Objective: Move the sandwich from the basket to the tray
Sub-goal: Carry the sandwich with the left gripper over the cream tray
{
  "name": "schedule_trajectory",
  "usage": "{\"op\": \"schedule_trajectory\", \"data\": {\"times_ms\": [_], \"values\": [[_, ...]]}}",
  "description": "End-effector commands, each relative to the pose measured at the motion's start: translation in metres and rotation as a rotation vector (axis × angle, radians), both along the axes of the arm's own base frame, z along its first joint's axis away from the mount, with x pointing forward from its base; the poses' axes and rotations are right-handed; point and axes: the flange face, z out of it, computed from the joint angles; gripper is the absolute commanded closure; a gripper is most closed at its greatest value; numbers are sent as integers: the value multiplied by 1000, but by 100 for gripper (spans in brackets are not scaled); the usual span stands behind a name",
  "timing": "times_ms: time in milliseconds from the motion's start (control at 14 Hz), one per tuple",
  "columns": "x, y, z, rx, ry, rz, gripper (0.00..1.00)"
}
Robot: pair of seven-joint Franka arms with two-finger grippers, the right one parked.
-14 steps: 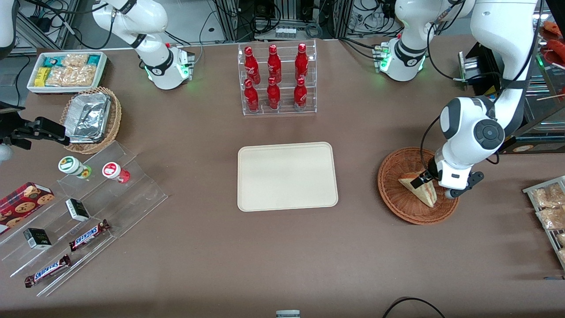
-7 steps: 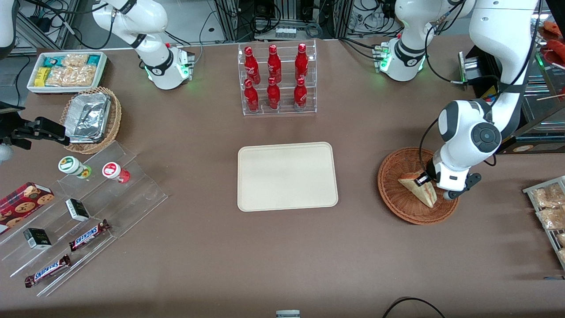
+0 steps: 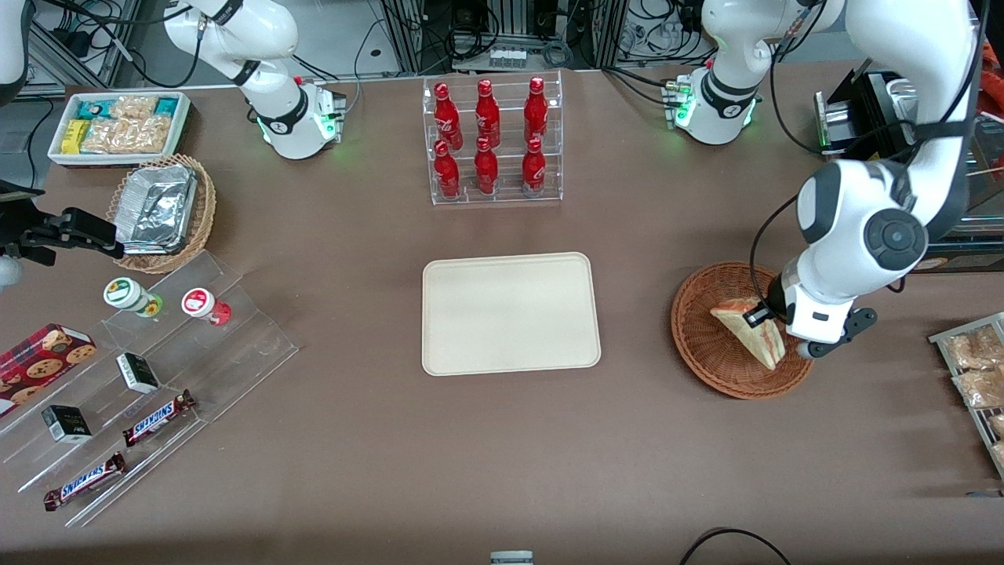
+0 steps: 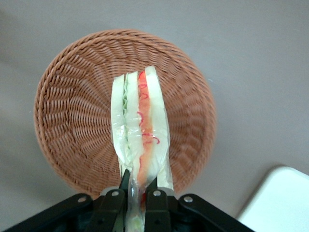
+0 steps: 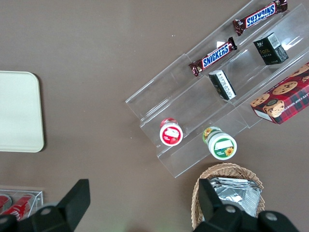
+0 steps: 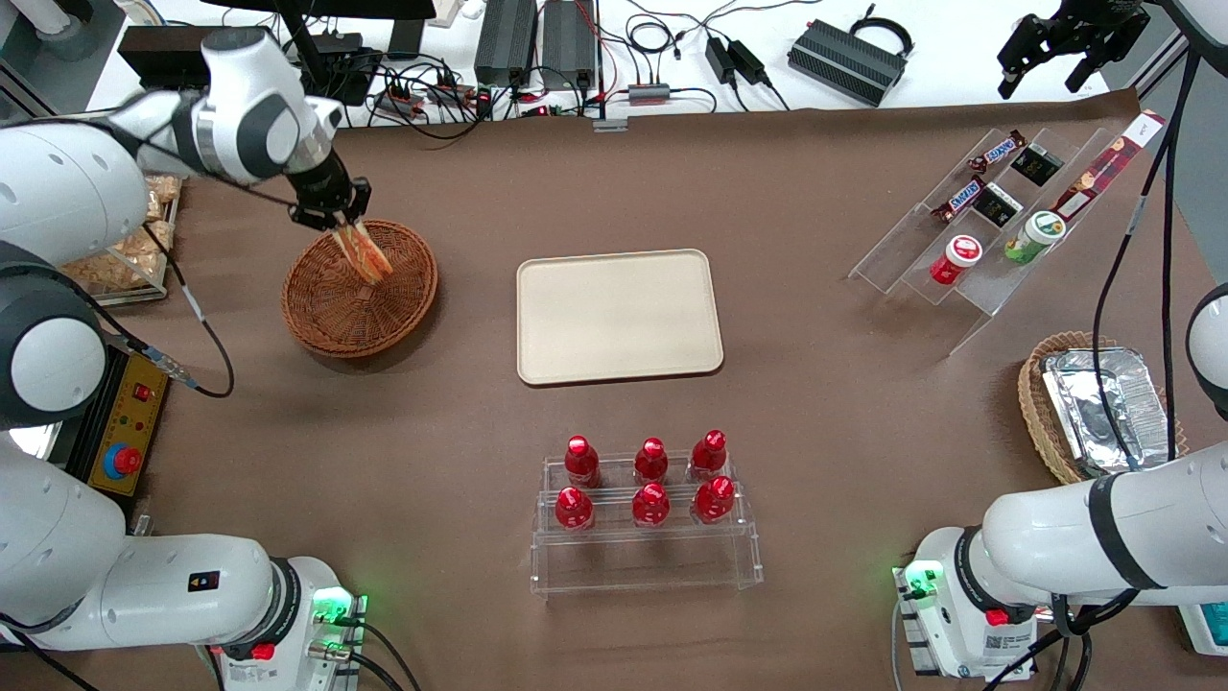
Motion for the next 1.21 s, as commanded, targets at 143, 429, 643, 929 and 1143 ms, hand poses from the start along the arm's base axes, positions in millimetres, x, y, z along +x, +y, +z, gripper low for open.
{"op": "schedule_trajectory", "data": {"times_ms": [143,429,643,929,1143], "values": [[-2,-108,99,-15,16,-167,100],[-26,-226,85,-33,18,-277,100],[-42,-307,49,14,10,-315,100],[-55,-369,0,-47,-11,-386,100],[-70,-401,-34,-71,-17,-429,100]]}}
